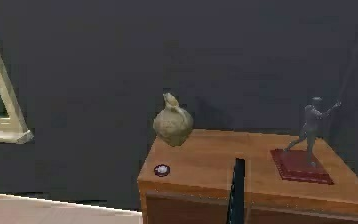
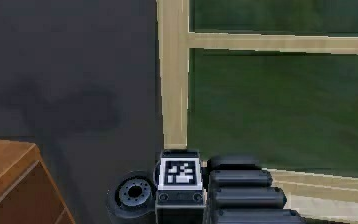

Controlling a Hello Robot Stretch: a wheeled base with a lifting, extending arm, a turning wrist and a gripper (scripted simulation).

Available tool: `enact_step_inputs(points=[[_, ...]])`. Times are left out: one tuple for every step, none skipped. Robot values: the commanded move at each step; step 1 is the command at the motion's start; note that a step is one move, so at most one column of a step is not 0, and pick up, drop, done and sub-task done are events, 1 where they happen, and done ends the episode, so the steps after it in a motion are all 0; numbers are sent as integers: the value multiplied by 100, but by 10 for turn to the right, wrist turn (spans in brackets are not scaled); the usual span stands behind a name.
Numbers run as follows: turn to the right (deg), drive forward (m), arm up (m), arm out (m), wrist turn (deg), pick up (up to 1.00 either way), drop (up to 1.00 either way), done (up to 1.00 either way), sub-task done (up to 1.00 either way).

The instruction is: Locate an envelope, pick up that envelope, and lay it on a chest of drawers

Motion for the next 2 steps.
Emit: enact_step_inputs(points=[[-450, 0, 0, 0, 0, 0, 0, 0, 0], [-90, 0, 0, 0, 0, 0, 0, 0, 0]])
